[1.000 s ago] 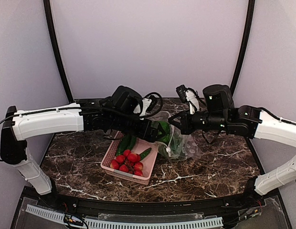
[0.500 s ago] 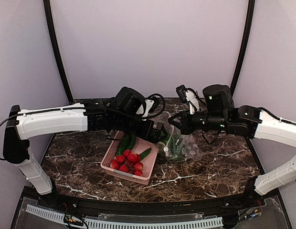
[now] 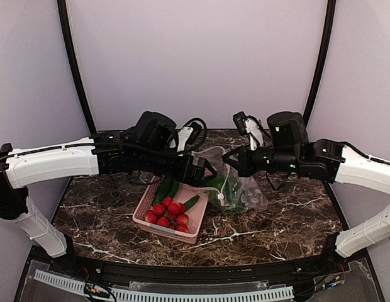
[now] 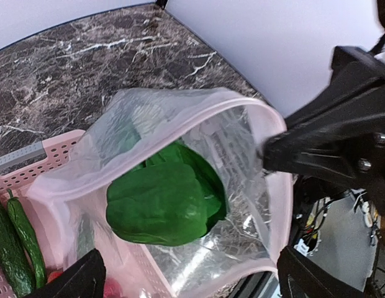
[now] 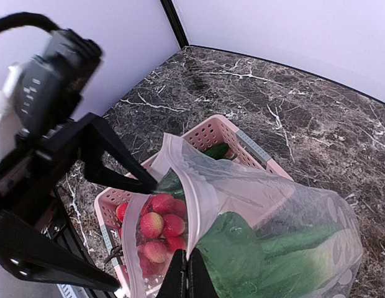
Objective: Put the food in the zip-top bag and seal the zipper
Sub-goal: Place the fake vegetable in the zipper food storage bag, then adjust the zipper food storage bag at the center of the board.
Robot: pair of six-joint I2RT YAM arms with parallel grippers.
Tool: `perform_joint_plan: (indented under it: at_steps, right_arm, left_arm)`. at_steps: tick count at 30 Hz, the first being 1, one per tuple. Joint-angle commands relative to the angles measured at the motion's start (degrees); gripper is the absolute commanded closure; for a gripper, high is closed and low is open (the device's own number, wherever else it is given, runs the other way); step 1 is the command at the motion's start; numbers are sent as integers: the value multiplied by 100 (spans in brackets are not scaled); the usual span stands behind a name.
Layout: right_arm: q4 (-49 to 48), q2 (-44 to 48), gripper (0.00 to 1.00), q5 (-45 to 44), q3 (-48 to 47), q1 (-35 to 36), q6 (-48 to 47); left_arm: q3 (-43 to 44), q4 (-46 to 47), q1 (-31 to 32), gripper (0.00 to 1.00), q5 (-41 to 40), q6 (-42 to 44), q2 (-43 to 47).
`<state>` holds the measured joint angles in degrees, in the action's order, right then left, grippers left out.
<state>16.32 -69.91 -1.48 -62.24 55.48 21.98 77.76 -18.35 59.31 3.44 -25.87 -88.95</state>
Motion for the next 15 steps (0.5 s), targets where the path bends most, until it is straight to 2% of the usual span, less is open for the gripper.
perform_joint_plan:
  at_steps: [1, 5, 12, 14, 15]
  right_arm:
    - [-225, 92, 100, -192, -130, 40, 96]
    - [-241, 40, 100, -186, -168, 38, 105]
    - [-265, -48, 100, -70, -229, 40, 128]
    - [-261, -43, 100, -55, -223, 34, 136]
    - [-261, -44, 100, -53, -215, 40, 140]
  left_arm:
    - [-616, 320, 8, 3, 140, -579, 1022]
    - [-1150, 204, 2, 8, -74, -1035, 1472]
    - [-1710, 320, -46, 18, -146, -1599, 1459]
    - [-1818, 475, -81, 24, -112, -1660, 1394]
    - [-1854, 522, -122, 31, -80, -1672, 1342]
